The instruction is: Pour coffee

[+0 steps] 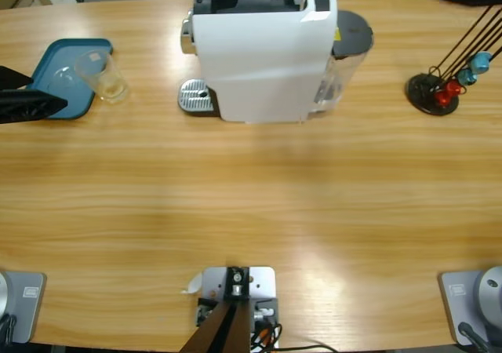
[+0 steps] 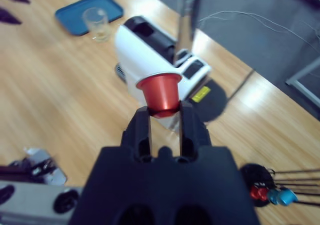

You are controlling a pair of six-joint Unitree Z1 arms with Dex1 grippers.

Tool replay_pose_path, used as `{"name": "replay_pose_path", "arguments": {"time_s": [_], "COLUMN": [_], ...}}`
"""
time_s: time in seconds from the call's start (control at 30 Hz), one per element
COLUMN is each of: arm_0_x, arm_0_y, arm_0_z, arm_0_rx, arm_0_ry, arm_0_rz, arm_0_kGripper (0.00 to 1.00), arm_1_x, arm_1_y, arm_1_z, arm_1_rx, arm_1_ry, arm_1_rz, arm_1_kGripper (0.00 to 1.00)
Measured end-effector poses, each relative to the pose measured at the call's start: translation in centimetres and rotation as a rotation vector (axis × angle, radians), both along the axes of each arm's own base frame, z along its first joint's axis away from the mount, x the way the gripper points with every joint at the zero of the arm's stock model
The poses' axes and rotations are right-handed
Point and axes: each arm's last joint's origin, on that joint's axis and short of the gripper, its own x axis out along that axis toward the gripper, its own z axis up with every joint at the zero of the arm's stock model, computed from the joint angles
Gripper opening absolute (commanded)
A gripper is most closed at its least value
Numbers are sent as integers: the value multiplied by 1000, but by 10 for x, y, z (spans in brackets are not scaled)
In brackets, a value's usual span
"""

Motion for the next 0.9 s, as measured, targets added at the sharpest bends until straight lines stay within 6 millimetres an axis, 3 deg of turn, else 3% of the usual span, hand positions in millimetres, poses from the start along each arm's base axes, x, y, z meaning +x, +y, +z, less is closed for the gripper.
{"name": "replay_pose_path", "arguments": {"time_s": [0.2, 0.37, 0.63, 0.77, 0.9], "arm_0_x": [-1, -2, -3, -5, -8], "arm_0_y": [-1, -2, -2, -1, 1], "arm_0_z": [-1, -2, -3, -4, -3], "arm_0_rx": [0, 6, 8, 6, -1], "arm_0_ry": [3, 4, 6, 4, -5], "arm_0_rz": [-10, -24, -30, -33, -34], "arm_0_kGripper": [812, 812, 812, 812, 813], "arm_1_x": [-4, 6, 30, 39, 47], "arm_1_y": [49, 80, 131, 147, 154], "arm_1_z": [2, -3, -32, -42, -38], "arm_1_rx": [-72, -178, -331, -363, -384], "arm_1_ry": [-14, -74, -125, -165, -247], "arm_1_rz": [204, 305, 407, 429, 405], "arm_1_kGripper": [108, 112, 112, 112, 112]}}
